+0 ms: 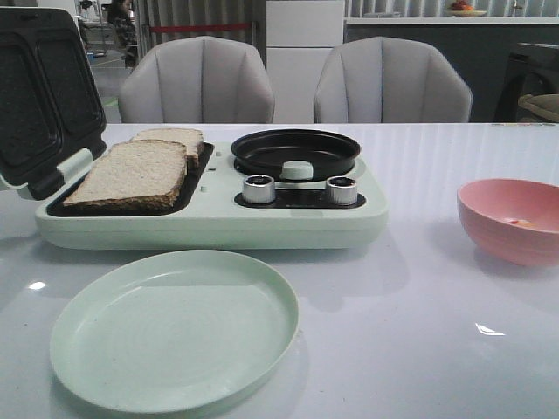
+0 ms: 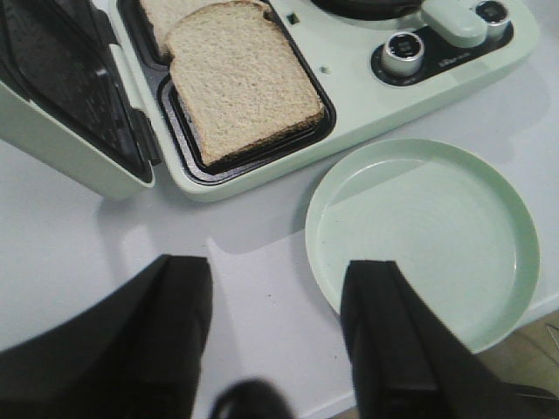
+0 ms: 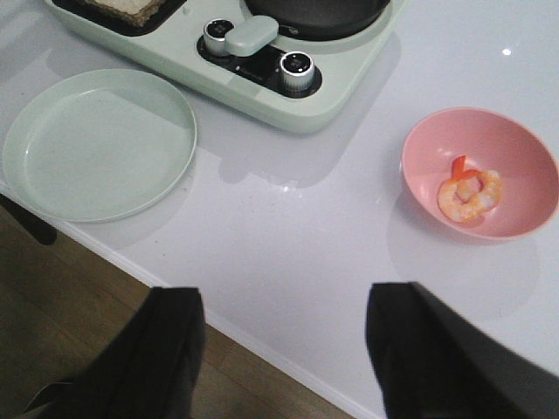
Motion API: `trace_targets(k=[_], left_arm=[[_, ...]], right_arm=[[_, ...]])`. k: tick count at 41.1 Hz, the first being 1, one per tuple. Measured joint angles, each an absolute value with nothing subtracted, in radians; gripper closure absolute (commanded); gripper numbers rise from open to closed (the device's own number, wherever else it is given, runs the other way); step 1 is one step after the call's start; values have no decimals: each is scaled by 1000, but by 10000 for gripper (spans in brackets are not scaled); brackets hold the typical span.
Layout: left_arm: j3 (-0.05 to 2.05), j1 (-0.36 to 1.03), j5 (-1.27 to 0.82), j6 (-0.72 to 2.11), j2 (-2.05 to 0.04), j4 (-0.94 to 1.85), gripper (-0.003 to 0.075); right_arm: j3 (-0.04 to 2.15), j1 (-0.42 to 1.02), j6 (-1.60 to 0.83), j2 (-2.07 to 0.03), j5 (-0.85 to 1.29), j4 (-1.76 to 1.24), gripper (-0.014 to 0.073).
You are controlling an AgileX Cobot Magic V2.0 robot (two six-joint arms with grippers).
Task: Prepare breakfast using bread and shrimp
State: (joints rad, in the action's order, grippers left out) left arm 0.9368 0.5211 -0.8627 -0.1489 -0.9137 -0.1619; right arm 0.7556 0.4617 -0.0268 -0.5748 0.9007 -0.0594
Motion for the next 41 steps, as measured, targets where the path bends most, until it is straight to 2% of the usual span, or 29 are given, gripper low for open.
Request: trace_targets(k=[5, 15, 26, 35, 41], left_arm=[[1020, 419, -881, -153, -968, -168, 410], [1096, 109, -886, -7, -993, -39, 414], [1101, -229, -836, 261, -1104, 305, 551], [1161, -336, -802, 401, -1258, 463, 622], [1213, -340, -762, 416, -1364, 492, 621]], right_arm=[[756, 462, -27, -575, 901, -58, 81], [756, 462, -27, -575, 901, -58, 81], [756, 462, -27, -575, 901, -58, 81], [756, 462, -27, -575, 901, -58, 81], [756, 462, -27, -575, 901, -57, 81]])
